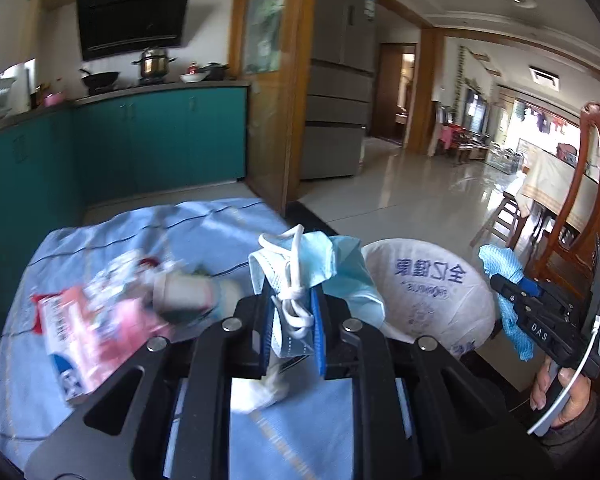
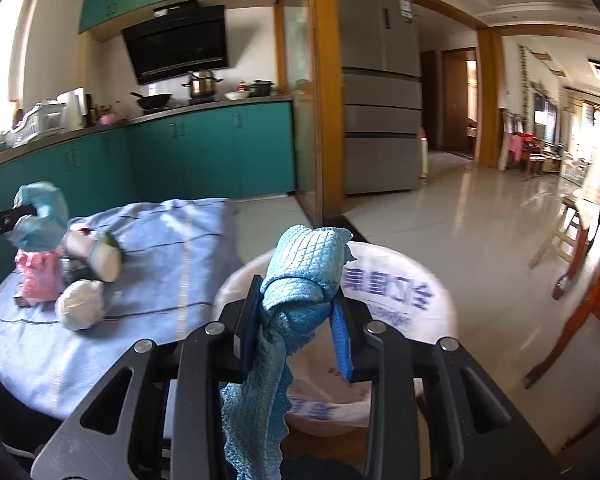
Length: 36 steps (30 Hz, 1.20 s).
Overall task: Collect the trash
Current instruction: 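Carry the cloth and mask over the white bin and open both tools, then grasp the crumpled white tissue with the right tool while the left tool grasps a pink plastic bag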
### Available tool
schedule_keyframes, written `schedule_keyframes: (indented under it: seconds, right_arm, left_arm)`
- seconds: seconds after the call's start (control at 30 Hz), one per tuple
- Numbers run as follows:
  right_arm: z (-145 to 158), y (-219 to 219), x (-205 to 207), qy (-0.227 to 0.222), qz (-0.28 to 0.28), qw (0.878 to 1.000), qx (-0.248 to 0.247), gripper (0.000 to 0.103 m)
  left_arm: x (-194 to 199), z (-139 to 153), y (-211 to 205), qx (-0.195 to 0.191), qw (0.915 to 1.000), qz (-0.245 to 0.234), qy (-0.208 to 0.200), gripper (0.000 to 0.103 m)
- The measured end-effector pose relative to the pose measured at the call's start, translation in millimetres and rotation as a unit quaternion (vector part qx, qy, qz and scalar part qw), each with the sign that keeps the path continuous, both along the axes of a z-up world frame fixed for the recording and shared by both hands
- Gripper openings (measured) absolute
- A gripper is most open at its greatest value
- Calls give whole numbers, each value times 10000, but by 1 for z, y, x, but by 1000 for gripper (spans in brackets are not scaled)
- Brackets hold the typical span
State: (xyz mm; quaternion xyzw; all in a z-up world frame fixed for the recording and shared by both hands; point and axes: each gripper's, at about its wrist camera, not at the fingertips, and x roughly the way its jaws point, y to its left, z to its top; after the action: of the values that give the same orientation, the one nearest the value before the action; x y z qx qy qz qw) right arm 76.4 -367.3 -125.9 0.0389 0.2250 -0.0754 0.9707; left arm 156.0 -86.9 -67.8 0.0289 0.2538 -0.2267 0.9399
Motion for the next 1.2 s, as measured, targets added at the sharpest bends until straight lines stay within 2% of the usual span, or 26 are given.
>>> schedule_keyframes:
  seconds: [0.1, 0.3, 0.5, 0.53, 0.6, 0.63, 0.83, 0.9, 1.1, 1.2]
  right_arm:
    - [-3, -18, -4, 0, -199, 9998, 12, 32]
    - [-15, -36, -13, 35, -286, 9995, 106, 32]
    - [-31, -47, -6, 206, -376, 9987, 280, 32]
    - [-33, -47, -4, 234, -381, 9986, 292, 32]
    - [-36, -48, 0, 282, -412, 9983, 286, 32]
    - [-38, -48, 2, 295, -427, 9983, 279, 32]
    - [-37, -46, 17, 300, -419, 9985, 200, 37]
    - [-35, -42, 21, 293, -407, 9986, 155, 54]
    - [-24, -18, 23, 189, -145, 9996, 179, 68]
    - [-19, 5, 27, 192, 186, 9994, 222, 68]
  left_arm:
    - [16, -10, -52, -100, 9992, -352, 131, 18]
    - [33, -41, -141, 70, 9968, -748, 260, 18]
    - [47, -69, -187, 319, 9957, -799, 344, 22]
    - [47, -71, -188, 331, 9957, -789, 356, 23]
    - [48, -73, -190, 378, 9959, -737, 362, 36]
    - [49, -71, -188, 388, 9962, -709, 339, 38]
    - [42, -56, -158, 425, 9984, -376, 87, 59]
    - [41, -52, -146, 396, 9990, -189, 68, 67]
    - [32, -39, -93, 387, 9973, 622, -65, 79]
    - [29, -31, -53, 366, 9926, 1157, -68, 81]
